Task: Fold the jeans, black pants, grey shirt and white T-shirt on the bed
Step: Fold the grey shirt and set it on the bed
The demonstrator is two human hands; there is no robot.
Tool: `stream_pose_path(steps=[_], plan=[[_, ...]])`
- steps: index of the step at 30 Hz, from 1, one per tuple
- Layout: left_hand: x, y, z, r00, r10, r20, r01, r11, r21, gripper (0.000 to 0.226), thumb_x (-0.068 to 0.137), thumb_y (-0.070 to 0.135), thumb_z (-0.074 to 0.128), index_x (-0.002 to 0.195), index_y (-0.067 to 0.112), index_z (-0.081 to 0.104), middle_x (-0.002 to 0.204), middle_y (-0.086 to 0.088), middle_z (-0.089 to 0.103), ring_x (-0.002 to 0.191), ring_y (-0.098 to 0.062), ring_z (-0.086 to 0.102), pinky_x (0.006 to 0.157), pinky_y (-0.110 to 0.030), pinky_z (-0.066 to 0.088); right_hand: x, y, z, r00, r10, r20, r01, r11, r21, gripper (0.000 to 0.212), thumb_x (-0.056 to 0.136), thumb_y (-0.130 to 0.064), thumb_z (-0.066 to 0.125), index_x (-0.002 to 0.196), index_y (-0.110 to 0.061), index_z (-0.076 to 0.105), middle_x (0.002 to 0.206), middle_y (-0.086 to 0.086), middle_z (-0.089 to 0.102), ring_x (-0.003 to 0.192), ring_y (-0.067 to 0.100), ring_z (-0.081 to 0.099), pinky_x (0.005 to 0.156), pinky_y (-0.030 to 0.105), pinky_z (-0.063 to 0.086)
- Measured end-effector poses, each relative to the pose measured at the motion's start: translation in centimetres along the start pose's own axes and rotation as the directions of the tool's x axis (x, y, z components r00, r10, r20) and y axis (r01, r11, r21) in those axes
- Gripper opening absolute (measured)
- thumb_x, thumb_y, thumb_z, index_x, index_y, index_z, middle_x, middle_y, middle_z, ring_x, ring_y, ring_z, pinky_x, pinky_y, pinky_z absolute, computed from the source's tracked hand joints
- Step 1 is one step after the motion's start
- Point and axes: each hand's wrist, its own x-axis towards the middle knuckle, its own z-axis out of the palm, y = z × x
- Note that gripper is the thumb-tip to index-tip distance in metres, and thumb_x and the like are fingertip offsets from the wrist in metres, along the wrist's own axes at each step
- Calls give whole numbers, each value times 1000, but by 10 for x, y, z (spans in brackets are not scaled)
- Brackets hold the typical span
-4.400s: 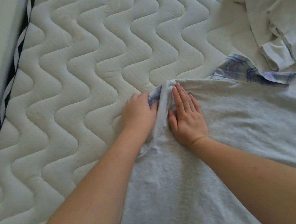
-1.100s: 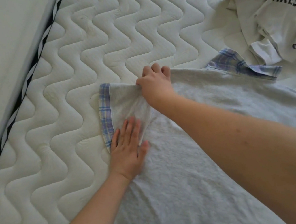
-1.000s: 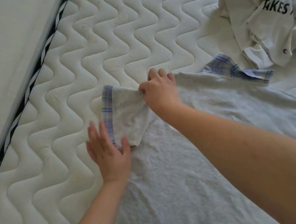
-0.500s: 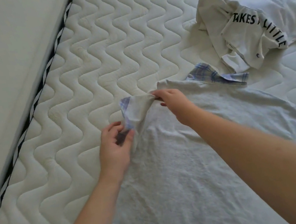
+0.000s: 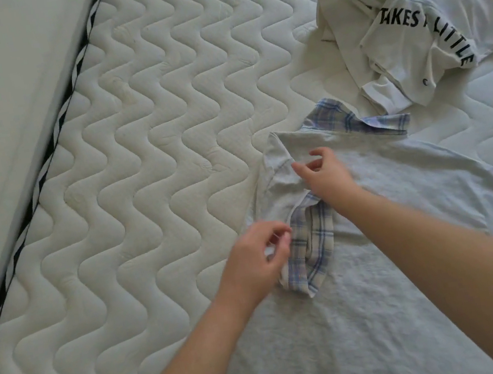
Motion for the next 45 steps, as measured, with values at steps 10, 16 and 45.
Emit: stream_pose_path(steps=[10,16,45], plan=[[151,-31,-6,979,-203,-26,205,964,170,45,96,2,43,136,20,53,132,-11,47,119,-21,48,99,-17,31,10,-9,22,975,-212,69,220,966,-136,17,95,-33,58,91,-17,56,80,-4,57,71,13,53,54,27,39],[224,-32,-18,868,-125,481,-209,787,581,31,96,11,55,122,25,65,138,-6,42,122,-26,44,104,-33,36,7,-6,13,969,-234,78,234,972,5,16,100,-28,50,94,-20,62,76,-2,61,68,13,53,57,28,39],[279,-21,-5,886,-237,399,-193,595,780,17,89,35,68,98,21,63,100,-1,65,92,-23,59,72,-31,41,8,16,-87,986,91,137,11,796,-605,19,91,-9,45,87,-19,60,82,4,61,75,24,58,57,25,46]])
